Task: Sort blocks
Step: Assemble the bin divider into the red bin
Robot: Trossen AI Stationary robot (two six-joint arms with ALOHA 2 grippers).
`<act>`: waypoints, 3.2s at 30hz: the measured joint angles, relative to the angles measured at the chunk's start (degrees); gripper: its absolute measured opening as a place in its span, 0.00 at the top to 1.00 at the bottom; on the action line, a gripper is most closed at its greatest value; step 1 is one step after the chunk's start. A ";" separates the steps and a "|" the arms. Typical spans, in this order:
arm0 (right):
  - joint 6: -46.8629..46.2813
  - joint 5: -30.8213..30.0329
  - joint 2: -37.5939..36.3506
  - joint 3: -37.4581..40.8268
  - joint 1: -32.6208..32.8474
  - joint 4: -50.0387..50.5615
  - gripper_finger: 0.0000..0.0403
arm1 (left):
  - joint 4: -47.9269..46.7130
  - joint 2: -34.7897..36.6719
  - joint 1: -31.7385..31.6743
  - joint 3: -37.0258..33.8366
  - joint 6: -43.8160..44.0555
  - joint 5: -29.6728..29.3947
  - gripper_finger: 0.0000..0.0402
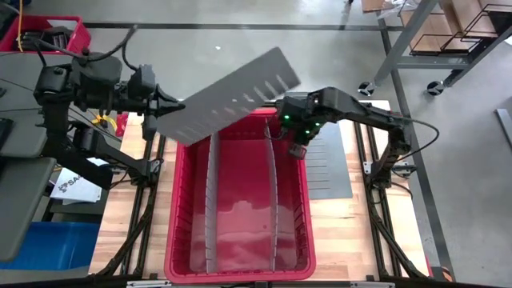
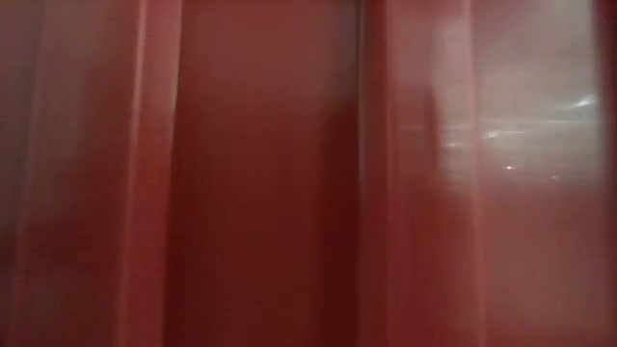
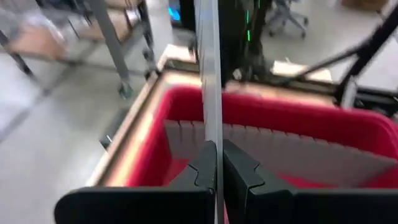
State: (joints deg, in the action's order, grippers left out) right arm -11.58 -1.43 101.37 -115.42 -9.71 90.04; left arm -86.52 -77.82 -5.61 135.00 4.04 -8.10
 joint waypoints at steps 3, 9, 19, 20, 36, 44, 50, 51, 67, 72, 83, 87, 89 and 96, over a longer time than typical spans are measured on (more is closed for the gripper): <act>-1.69 -0.01 -2.91 0.00 1.15 0.10 1.00 | -4.20 -0.20 0.05 -0.01 2.22 1.09 1.00; -5.59 -1.73 -9.56 0.00 1.55 0.03 1.00 | -3.30 -0.93 0.02 -1.18 2.89 0.27 1.00; -12.49 -2.90 -23.87 0.00 1.31 -0.10 1.00 | 2.86 -4.24 -0.75 -1.48 0.11 7.94 1.00; -13.67 -3.70 -25.13 -0.02 1.31 -0.04 1.00 | 3.16 -4.65 -0.74 -1.45 -1.28 7.62 1.00; -17.32 -7.13 -30.41 -0.01 1.88 -0.07 1.00 | 2.21 -9.36 -0.64 -8.33 -9.99 7.14 1.00; -16.67 -7.08 -30.11 0.00 1.88 -0.04 1.00 | 8.46 -6.14 -0.59 -12.38 -8.71 6.12 1.00; -16.88 -7.06 -30.11 0.00 1.90 -0.04 1.00 | 13.24 -2.96 0.40 -22.20 -9.02 5.66 1.00; -16.91 -7.06 -30.11 0.00 1.89 -0.03 1.00 | 14.34 -2.61 0.57 -23.72 -8.79 5.68 1.00; -19.66 -7.31 -30.11 0.00 1.89 -0.07 1.00 | 23.49 10.28 -1.82 -41.22 -12.52 4.17 1.00; -20.59 -7.43 -30.09 0.00 1.90 -0.28 1.00 | 25.65 10.67 -2.65 -42.54 -12.77 8.74 1.00; -21.64 -7.94 -30.07 0.00 1.90 -0.28 1.00 | 24.50 11.80 -2.69 -42.39 -14.63 9.77 1.00; -21.65 -7.94 -30.07 0.00 1.88 -0.35 1.00 | 23.90 11.41 -2.69 -42.49 -15.52 9.15 1.00; -21.66 -7.94 -30.07 -0.01 1.89 -0.54 1.00 | 23.82 11.47 -3.01 -42.49 -15.75 9.07 1.00; -21.61 -7.94 -30.07 0.00 1.88 -0.68 1.00 | 23.87 11.45 -3.08 -42.49 -14.90 9.35 1.00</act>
State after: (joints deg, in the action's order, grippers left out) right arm -33.19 -9.37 71.31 -115.42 -7.83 89.36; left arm -62.65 -66.37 -8.69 92.51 -10.86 1.26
